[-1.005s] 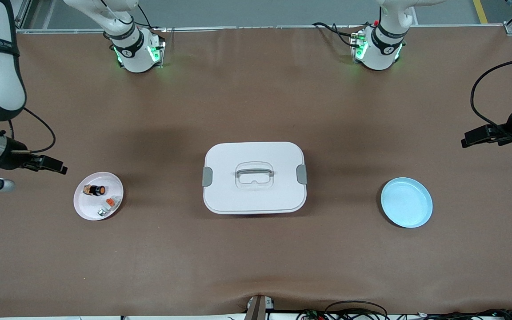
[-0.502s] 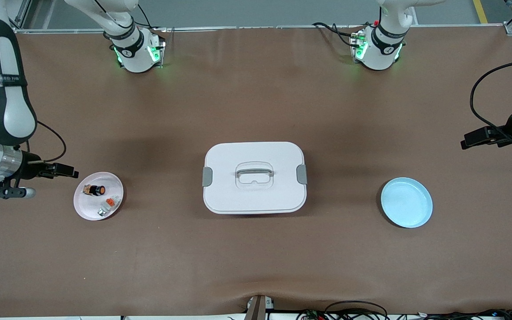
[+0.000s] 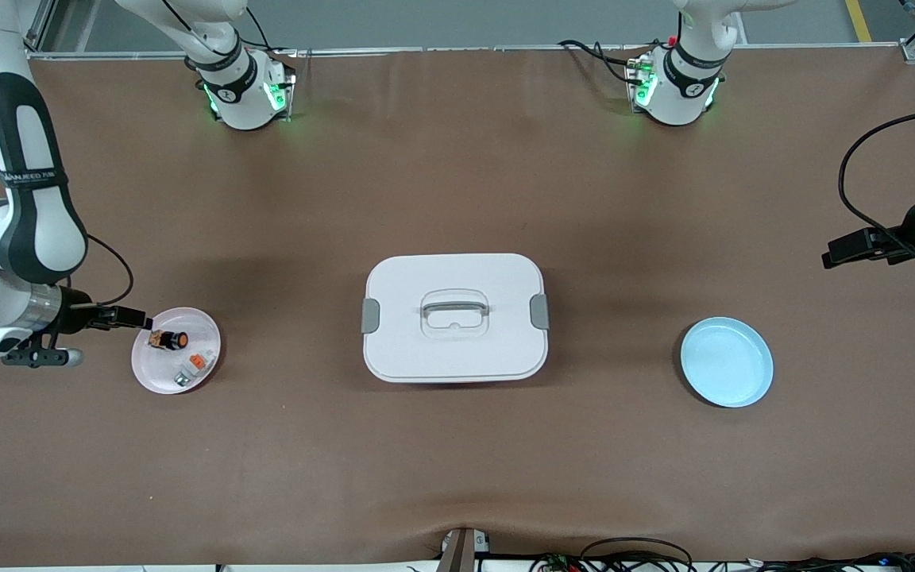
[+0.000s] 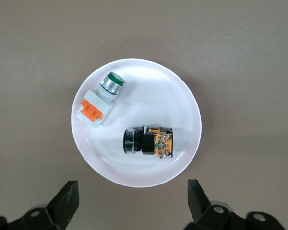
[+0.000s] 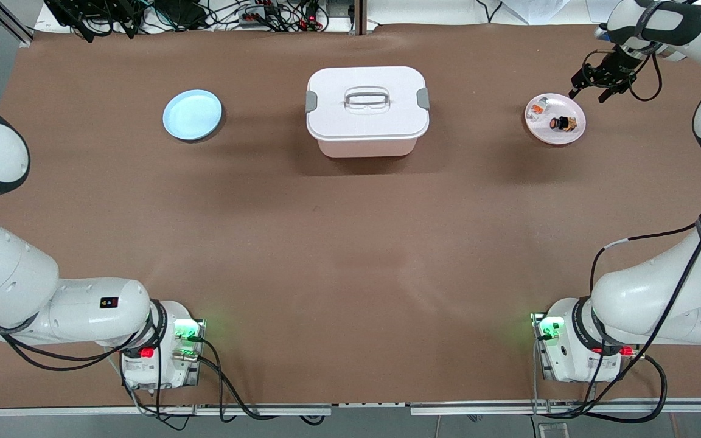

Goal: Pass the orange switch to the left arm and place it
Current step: 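Reach the right gripper down over the black-and-orange switch on the white plate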

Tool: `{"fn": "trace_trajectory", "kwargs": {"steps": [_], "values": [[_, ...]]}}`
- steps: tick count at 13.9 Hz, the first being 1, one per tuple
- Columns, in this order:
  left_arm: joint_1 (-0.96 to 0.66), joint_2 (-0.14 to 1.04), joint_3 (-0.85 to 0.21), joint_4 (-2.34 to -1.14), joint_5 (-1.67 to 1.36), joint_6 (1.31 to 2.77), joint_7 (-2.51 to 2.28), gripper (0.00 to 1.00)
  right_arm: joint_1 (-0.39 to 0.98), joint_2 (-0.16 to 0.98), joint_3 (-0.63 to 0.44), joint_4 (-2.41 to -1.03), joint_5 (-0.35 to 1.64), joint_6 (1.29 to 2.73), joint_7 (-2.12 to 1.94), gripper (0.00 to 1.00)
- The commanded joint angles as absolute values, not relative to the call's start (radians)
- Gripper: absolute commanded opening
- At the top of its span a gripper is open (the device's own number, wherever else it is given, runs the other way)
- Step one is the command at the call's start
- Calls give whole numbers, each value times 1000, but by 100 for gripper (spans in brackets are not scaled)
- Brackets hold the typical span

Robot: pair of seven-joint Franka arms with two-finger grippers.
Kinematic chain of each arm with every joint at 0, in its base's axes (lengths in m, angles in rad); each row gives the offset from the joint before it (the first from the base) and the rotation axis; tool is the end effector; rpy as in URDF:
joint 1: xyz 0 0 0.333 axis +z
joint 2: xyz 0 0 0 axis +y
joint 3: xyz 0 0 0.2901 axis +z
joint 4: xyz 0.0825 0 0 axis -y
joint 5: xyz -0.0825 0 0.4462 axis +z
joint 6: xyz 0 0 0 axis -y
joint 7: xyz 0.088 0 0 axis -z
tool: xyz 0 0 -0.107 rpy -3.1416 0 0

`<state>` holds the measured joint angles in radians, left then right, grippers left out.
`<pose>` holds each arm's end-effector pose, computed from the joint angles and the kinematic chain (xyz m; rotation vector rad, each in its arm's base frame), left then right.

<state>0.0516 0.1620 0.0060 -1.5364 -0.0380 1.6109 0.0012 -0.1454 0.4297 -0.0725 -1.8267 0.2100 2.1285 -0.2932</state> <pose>0.6587 0.0338 0.5168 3.0979 0.0923 -0.1339 0.6542 -0.1342 0.2275 -2.9709 0.0633 0.1273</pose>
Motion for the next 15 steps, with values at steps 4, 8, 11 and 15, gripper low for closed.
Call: {"fn": "trace_trajectory", "kwargs": {"steps": [4,8,11,15], "values": [[55,158,5,-1542,-55,1624,-11,100,-152,462,-66,-1853,222,2224,-308,100],[55,163,5,-1542,-55,1626,-11,100,-141,463,-64,-1899,222,2304,-308,100],[55,164,5,-1542,-55,1626,-11,100,-138,477,-64,-1914,222,2341,-308,100],[55,164,5,-1542,-55,1626,-11,100,-137,494,-61,-1940,222,2391,-308,100]]}}
